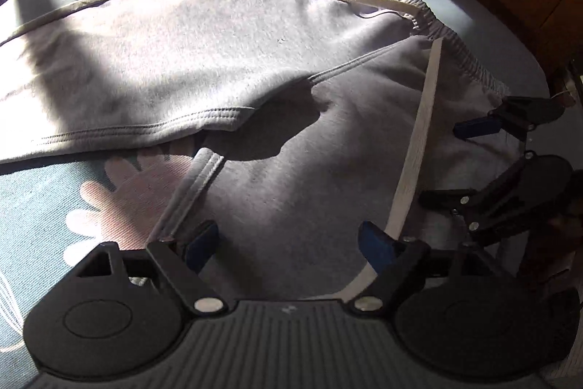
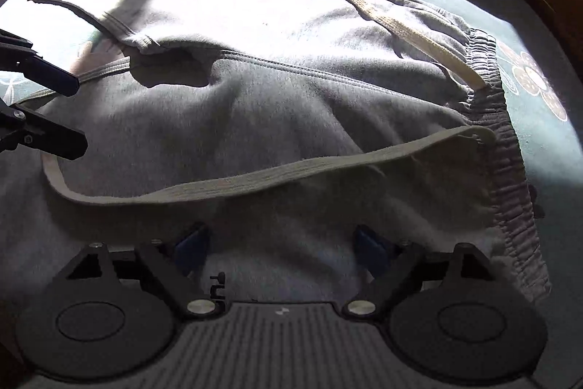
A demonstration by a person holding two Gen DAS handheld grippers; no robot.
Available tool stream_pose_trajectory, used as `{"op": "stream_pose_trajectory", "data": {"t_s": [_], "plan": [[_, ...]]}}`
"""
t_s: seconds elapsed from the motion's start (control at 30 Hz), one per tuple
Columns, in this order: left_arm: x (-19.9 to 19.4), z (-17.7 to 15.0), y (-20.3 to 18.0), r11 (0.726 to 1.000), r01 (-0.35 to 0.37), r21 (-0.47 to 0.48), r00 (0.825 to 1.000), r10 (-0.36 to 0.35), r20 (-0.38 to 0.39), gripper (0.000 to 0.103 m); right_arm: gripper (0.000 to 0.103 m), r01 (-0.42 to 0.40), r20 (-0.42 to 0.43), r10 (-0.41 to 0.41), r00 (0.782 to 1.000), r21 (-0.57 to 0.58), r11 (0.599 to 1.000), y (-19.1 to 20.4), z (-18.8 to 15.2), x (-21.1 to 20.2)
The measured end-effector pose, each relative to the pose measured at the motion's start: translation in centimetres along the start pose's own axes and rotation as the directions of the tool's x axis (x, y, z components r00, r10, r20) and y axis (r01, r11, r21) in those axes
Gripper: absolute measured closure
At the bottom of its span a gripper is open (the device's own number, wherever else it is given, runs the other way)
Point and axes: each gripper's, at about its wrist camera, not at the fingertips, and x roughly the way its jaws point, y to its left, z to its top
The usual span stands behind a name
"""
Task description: Fold clothes
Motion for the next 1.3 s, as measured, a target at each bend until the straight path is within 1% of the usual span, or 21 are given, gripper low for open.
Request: {"op": "stream_pose_trajectory", "data": {"t_s": [0.03, 0.07, 0.1, 0.2, 0.33, 0.43, 0.53, 0.6, 0.67, 0.73, 0.8, 0.83, 0.9, 0.97, 1.03, 1.1, 1.17, 1.2, 1.23, 1.27, 1.3], "plan": [[0.3, -0.3, -0.1, 1.0, -0.009, 0.03, 1.0, 0.009, -0.001, 0.013, 0.0, -0.01, -0.012, 0.01, 1.0, 0.023, 1.0, -0.5, 0.0, 0.2], [0.5, -0.5, -0.2, 0.999, -0.023, 0.047, 1.0, 0.023, -0.014, 0.004, 0.0, -0.014, -0.009, 0.014, 1.0, 0.025, 1.0, -0.6, -0.2, 0.3], [0.7, -0.7, -0.3, 0.997, -0.037, 0.061, 0.999, 0.039, -0.03, 0.001, 0.0, -0.016, -0.001, 0.016, 1.0, 0.02, 1.0, -0.6, -0.4, 0.3], [0.7, -1.3, -0.1, 0.995, -0.039, 0.096, 0.999, 0.041, -0.019, 0.001, 0.0, -0.024, 0.027, 0.023, 0.999, 0.022, 0.999, -0.6, -0.9, 0.2], [0.9, -1.1, -0.2, 0.987, -0.04, 0.156, 0.998, 0.048, -0.043, 0.001, 0.0, -0.028, 0.061, 0.026, 0.998, 0.028, 0.999, -0.7, -1.4, 0.1], [0.8, -0.9, 0.0, 0.976, -0.037, 0.214, 0.996, 0.055, -0.076, 0.001, 0.0, -0.041, 0.058, 0.041, 0.997, -0.007, 0.999, -0.8, -1.4, 0.0], [0.1, -1.5, 0.9, 0.968, -0.021, 0.251, 0.994, 0.047, -0.096, 0.001, 0.0, -0.081, 0.036, 0.085, 0.996, -0.095, 0.992, -1.6, -1.6, -0.4], [-1.4, -2.2, 1.1, 0.964, -0.071, 0.257, 0.991, 0.098, -0.091, 0.001, 0.0, -0.095, 0.013, 0.096, 0.995, -0.102, 0.99, -2.5, -1.8, -0.7], [-3.0, -2.9, 1.3, 0.957, -0.129, 0.262, 0.984, 0.155, -0.084, 0.002, 0.0, -0.075, -0.009, 0.074, 0.997, -0.078, 0.994, -3.1, -1.8, -1.5], [-5.0, -4.7, 0.8, 0.959, -0.151, 0.239, 0.982, 0.174, -0.076, 0.001, 0.0, -0.033, 0.002, 0.033, 0.999, -0.079, 0.996, -2.9, -1.7, -2.8], [-7.0, -6.6, 0.1, 0.962, -0.17, 0.212, 0.98, 0.188, -0.068, 0.001, 0.0, -0.036, 0.034, 0.04, 0.999, -0.125, 0.992, -1.6, -1.6, -4.3], [-8.0, -7.6, -0.2, 0.964, -0.179, 0.199, 0.979, 0.195, -0.064, 0.001, 0.0, -0.047, 0.047, 0.055, 0.997, -0.149, 0.988, -0.5, -1.5, -4.9], [-10.0, -9.5, -0.8, 0.965, -0.197, 0.173, 0.976, 0.209, -0.057, 0.001, 0.0, -0.101, 0.053, 0.113, 0.992, -0.19, 0.976, 2.4, -1.4, -5.6], [-10.0, -11.7, -1.4, 0.972, -0.19, 0.137, 0.978, 0.2, -0.066, 0.001, 0.0, -0.152, 0.061, 0.172, 0.983, -0.25, 0.956, 6.1, -1.5, -5.8], [-9.6, -13.9, -2.0, 0.977, -0.185, 0.103, 0.979, 0.192, -0.068, 0.001, 0.0, -0.166, 0.058, 0.194, 0.979, -0.319, 0.933, 10.0, -2.0, -5.1], [-8.9, -16.4, -2.6, 0.979, -0.19, 0.074, 0.979, 0.195, -0.063, 0.001, 0.0, -0.143, 0.053, 0.173, 0.983, -0.365, 0.92, 12.9, -3.1, -3.9], [-8.1, -18.4, -3.0, 0.982, -0.189, 0.022, 0.977, 0.19, -0.093, 0.001, 0.0, -0.096, 0.033, 0.119, 0.992, -0.394, 0.914, 14.7, -4.4, -2.3], [-7.8, -19.8, -3.0, 0.981, -0.193, -0.019, 0.975, 0.189, -0.117, 0.001, 0.0, -0.082, 0.052, 0.11, 0.993, -0.384, 0.92, 14.8, -5.0, -2.5], [-7.8, -21.2, -3.4, 0.976, -0.217, -0.025, 0.97, 0.213, -0.119, 0.001, 0.0, -0.079, 0.059, 0.107, 0.993, -0.356, 0.931, 14.4, -5.6, -2.6], [-8.3, -22.1, -3.8, 0.975, -0.221, -0.021, 0.971, 0.218, -0.101, 0.001, 0.0, -0.083, 0.05, 0.105, 0.993, -0.335, 0.939, 14.1, -5.9, -2.9], [-8.6, -22.7, -3.8, 0.975, -0.22, -0.026, 0.969, 0.215, -0.123, 0.001, 0.0, -0.078, 0.033, 0.094, 0.995, -0.33, 0.941, 13.7, -6.1, -3.2]]}}
